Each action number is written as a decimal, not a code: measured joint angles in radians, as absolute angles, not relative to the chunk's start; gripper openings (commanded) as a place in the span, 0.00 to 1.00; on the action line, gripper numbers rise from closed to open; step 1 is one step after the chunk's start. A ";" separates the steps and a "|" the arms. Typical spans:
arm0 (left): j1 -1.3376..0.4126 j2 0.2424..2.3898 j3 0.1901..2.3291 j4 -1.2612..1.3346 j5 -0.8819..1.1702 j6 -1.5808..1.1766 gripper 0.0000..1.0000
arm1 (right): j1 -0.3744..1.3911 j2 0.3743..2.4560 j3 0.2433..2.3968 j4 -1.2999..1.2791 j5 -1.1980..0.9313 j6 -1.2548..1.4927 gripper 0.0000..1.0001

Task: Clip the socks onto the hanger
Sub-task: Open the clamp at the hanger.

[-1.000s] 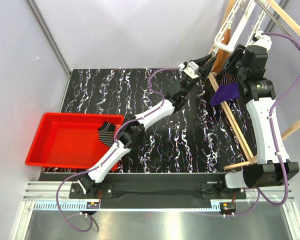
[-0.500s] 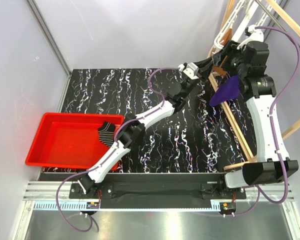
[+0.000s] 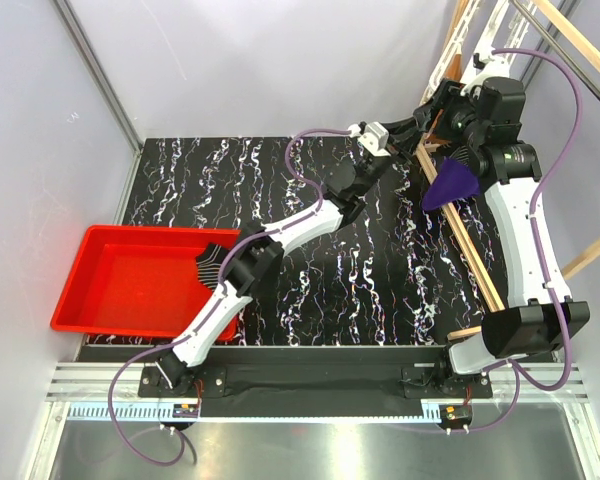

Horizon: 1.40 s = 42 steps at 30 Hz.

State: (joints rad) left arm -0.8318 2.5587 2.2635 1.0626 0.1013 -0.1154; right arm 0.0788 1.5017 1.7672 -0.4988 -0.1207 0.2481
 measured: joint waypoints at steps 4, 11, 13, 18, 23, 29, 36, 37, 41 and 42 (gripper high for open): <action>-0.830 2.537 2.234 1.080 0.117 -0.152 0.07 | 0.079 1.502 1.767 -0.486 -0.122 0.247 0.63; -0.825 2.523 2.209 1.093 0.137 -0.193 0.06 | 0.079 1.502 1.767 -0.460 -0.123 0.245 0.62; -0.825 2.519 2.205 1.095 0.140 -0.205 0.06 | 0.080 1.502 1.767 -0.453 -0.123 0.244 0.61; -0.823 2.504 2.178 1.101 0.151 -0.221 0.05 | 0.081 1.502 1.767 -0.437 -0.123 0.241 0.57; -0.821 2.501 2.168 1.105 0.153 -0.234 0.05 | 0.082 1.502 1.767 -0.423 -0.121 0.241 0.48; -0.813 2.501 2.168 1.121 0.153 -0.243 0.05 | 0.081 1.507 1.767 -0.407 -0.116 0.242 0.13; -0.806 2.489 2.138 1.135 0.150 -0.260 0.53 | 0.079 1.520 1.767 -0.402 -0.092 0.242 0.00; -0.806 2.480 2.116 1.144 0.150 -0.261 0.57 | 0.080 1.524 1.767 -0.400 -0.087 0.242 0.00; -0.807 2.404 1.963 1.168 0.146 -0.255 0.68 | 0.080 1.536 1.767 -0.399 -0.068 0.242 0.00; -0.807 2.371 1.903 1.173 0.146 -0.254 0.68 | 0.080 1.539 1.767 -0.399 -0.065 0.242 0.00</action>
